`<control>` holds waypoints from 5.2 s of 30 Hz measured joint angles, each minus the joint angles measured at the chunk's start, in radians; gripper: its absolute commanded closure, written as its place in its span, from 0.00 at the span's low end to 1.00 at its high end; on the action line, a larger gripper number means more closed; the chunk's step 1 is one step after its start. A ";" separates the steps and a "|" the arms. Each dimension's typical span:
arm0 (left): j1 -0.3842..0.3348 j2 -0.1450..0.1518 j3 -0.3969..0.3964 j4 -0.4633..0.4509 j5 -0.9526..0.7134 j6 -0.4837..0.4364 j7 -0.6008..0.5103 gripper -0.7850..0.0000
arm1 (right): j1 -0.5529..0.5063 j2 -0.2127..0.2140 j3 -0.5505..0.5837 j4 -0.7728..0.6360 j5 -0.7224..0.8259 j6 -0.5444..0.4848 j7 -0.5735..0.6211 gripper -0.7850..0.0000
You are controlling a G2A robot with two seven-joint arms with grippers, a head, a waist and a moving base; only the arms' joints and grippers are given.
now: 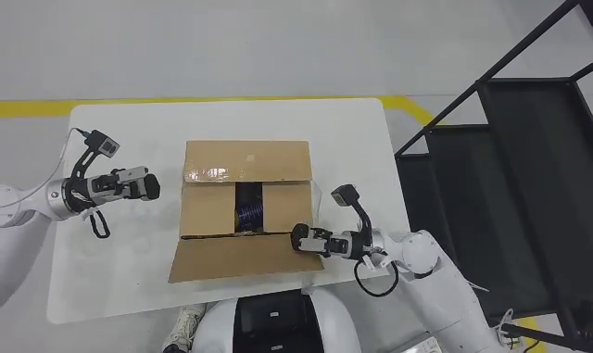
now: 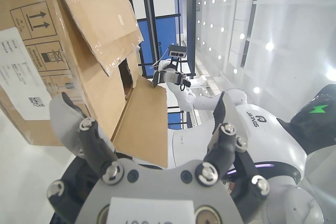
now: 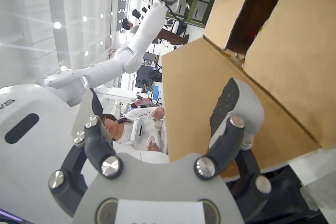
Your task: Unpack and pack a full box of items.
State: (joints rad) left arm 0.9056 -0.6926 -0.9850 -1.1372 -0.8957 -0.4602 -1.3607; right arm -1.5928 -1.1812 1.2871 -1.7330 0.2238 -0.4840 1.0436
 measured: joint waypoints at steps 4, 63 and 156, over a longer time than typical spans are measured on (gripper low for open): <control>0.000 -0.012 -0.006 -0.025 -0.021 0.037 -0.038 0.00 | -0.038 0.001 -0.047 -0.005 -0.100 0.021 -0.037 0.00; -0.454 -0.400 0.228 0.498 -0.114 0.221 0.171 0.00 | -0.040 0.051 -0.097 0.071 -0.181 0.040 -0.213 0.00; 0.006 -0.130 -0.242 0.031 0.243 0.083 -0.083 0.00 | 0.608 -0.070 -0.547 0.205 -0.102 0.598 -0.326 0.00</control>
State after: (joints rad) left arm 0.9113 -0.8229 -1.2272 -1.1065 -0.6525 -0.3768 -1.4432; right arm -0.9849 -1.2512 0.7398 -1.5283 0.1214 0.1142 0.7178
